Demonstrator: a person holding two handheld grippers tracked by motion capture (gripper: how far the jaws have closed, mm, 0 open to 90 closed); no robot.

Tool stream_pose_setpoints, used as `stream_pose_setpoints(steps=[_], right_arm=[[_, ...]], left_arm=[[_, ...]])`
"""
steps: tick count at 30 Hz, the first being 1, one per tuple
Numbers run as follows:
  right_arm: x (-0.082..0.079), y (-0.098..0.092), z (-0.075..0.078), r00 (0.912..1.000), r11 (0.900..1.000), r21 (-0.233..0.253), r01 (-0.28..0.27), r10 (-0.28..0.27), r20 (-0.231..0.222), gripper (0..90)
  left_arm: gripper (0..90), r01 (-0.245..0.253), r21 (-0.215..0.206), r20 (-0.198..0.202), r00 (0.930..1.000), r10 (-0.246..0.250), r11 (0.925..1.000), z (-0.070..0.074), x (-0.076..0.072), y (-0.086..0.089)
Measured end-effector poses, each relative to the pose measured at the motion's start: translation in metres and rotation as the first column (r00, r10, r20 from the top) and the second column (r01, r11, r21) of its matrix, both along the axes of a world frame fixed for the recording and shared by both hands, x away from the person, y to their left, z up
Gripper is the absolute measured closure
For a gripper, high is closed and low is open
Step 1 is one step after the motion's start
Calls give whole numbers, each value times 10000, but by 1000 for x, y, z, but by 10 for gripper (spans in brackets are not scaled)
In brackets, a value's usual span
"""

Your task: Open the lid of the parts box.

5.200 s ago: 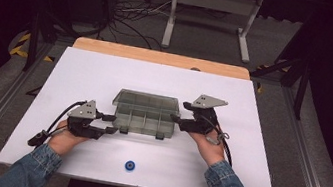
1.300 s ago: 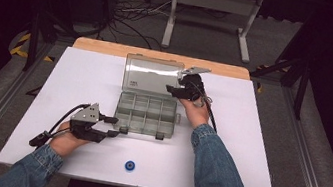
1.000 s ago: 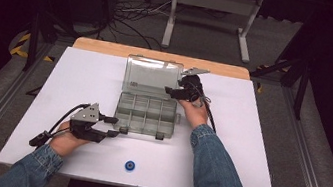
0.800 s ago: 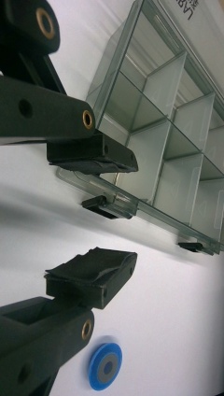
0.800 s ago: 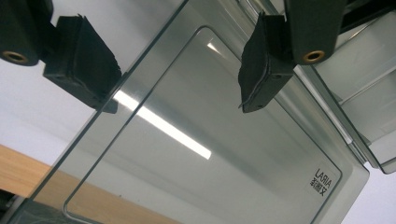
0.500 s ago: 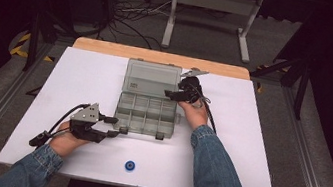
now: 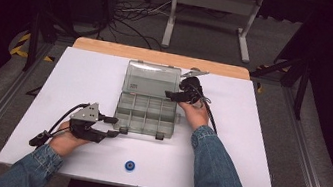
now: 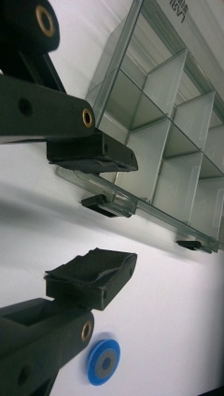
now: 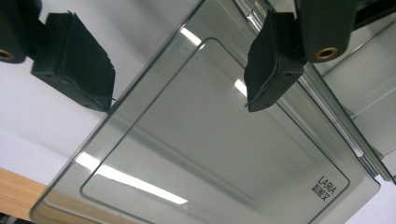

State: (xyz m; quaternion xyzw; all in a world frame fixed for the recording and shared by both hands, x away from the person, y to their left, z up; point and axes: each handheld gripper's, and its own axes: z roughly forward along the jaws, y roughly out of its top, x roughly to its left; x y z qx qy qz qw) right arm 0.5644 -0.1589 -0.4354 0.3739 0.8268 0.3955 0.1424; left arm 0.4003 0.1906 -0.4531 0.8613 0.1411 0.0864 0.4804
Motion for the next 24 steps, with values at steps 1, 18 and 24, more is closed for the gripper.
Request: stream_pose_setpoints(steps=[1, 18, 24], right_arm=[[-1, -1, 1, 10000, 10000, 13, 5, -5, 29, 242], [-63, -22, 54, 9858, 9969, 308, -722, 666, 1543, 170], [-89, -27, 68, 9783, 9932, 587, -1009, 883, 1875, 153]], left_arm=[[487, -15, -20, -21, 10000, 15, 10000, 0, 0, 0], [299, -933, -1176, 382, 9944, 983, 9887, 29, -9, 21], [271, -1224, -1296, 535, 9900, 1302, 9840, 35, -10, 29]])
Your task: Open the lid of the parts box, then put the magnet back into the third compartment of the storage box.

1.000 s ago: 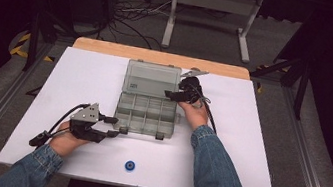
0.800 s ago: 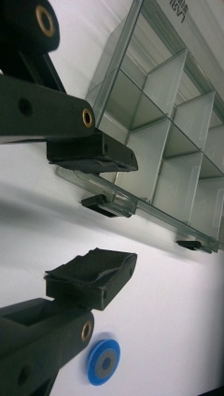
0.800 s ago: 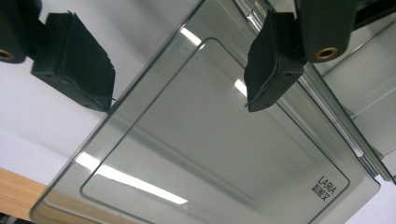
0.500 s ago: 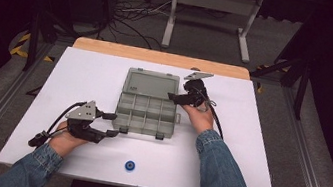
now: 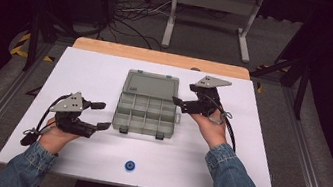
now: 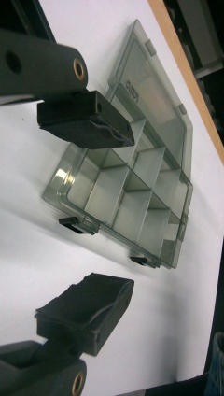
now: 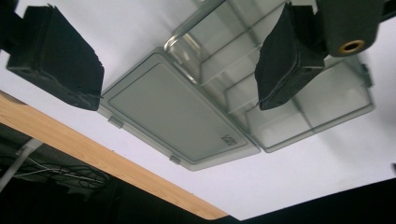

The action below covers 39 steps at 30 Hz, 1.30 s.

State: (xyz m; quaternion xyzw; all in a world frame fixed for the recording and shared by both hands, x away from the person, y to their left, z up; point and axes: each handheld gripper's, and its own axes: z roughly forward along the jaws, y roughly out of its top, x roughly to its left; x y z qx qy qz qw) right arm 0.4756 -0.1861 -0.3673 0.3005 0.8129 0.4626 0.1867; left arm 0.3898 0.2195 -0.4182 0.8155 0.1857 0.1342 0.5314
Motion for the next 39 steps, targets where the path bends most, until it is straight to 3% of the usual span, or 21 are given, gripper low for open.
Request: stream_pose_setpoints(steps=[11, 17, 22, 28, 39], right_arm=[[-31, 7, 12, 9972, 9975, 235, -674, 666, 328, 134], [-52, 10, 14, 9915, 9907, 580, -1230, 1202, 498, 126], [-63, 15, 17, 9865, 9876, 339, -1530, 1506, 644, 125], [-75, 26, 23, 9785, 9792, -188, -2021, 2027, 376, 127], [-93, 52, 33, 9577, 9486, -1365, -2856, 2876, -49, 123]], left_arm=[[245, -255, -96, -54, 9997, 255, 9996, 2, -1, 7], [239, -575, -228, -126, 9983, 573, 9981, 1, 1, 12], [236, -682, -347, -218, 9975, 675, 9971, 0, 1, 16], [233, -706, -271, -145, 9974, 702, 9971, 0, 1, 16], [233, -723, -208, -95, 9974, 721, 9972, -1, -1, 17]])
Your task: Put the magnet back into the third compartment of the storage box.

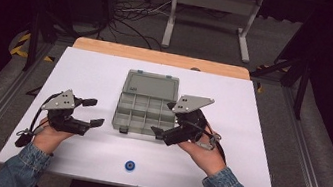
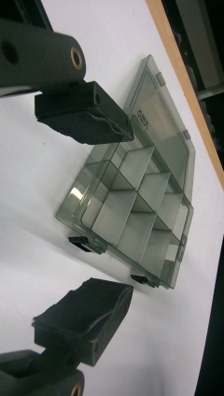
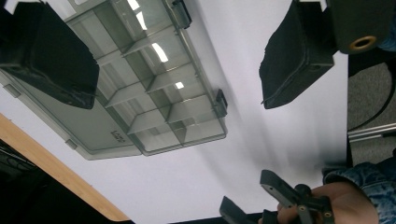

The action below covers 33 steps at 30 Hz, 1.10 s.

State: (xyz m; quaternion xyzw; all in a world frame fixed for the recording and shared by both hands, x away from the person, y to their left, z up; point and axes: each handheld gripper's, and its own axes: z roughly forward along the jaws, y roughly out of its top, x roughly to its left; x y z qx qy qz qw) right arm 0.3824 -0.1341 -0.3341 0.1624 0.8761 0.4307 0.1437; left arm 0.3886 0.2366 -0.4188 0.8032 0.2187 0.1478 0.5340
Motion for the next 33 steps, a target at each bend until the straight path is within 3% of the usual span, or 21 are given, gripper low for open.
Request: stream_pose_setpoints(steps=[10, 18, 23, 33], right_arm=[[-7, 15, -2, 9990, 9944, -1004, -341, 308, -336, 123], [-10, 27, -11, 9939, 9800, -1808, -833, 686, -860, 125], [-11, 31, -18, 9879, 9748, -1943, -1098, 854, -1296, 125], [-14, 42, -35, 9794, 9627, -2241, -1514, 1155, -1657, 128]], left_arm=[[231, 1, -16, 12, 10000, -1, 10000, 0, 0, 1], [231, 2, 33, 49, 10000, -3, 10000, 0, 0, 0], [231, 57, 59, 16, 10000, -58, 10000, 0, 0, 0], [231, -1, 41, 71, 10000, 1, 10000, 0, 0, 0]])
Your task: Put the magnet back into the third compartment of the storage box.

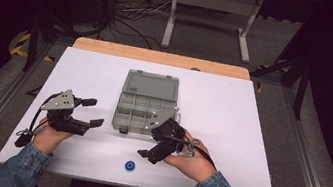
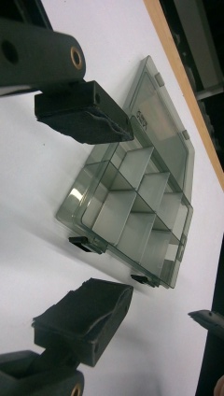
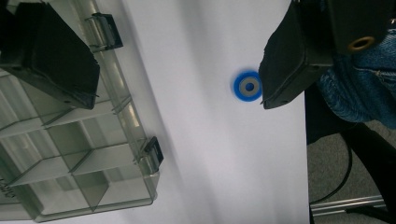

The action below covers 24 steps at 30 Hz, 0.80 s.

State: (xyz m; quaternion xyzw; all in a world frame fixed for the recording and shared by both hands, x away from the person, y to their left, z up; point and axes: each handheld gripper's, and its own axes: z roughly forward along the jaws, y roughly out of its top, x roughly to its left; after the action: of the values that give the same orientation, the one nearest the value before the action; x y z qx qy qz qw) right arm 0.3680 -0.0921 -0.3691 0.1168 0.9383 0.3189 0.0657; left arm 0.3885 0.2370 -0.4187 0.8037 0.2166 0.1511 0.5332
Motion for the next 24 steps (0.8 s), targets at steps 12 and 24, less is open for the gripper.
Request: stream_pose_setpoints(steps=[12, 24], right_arm=[[-4, 9, -19, 9989, 9986, -425, -316, 300, -364, 128], [-8, 19, -36, 9960, 9948, -797, -628, 574, -681, 128]], left_arm=[[231, 43, 62, -31, 10000, -43, 10000, 0, 0, -1], [230, 27, 29, -3, 10000, -27, 10000, 0, 0, 0]])
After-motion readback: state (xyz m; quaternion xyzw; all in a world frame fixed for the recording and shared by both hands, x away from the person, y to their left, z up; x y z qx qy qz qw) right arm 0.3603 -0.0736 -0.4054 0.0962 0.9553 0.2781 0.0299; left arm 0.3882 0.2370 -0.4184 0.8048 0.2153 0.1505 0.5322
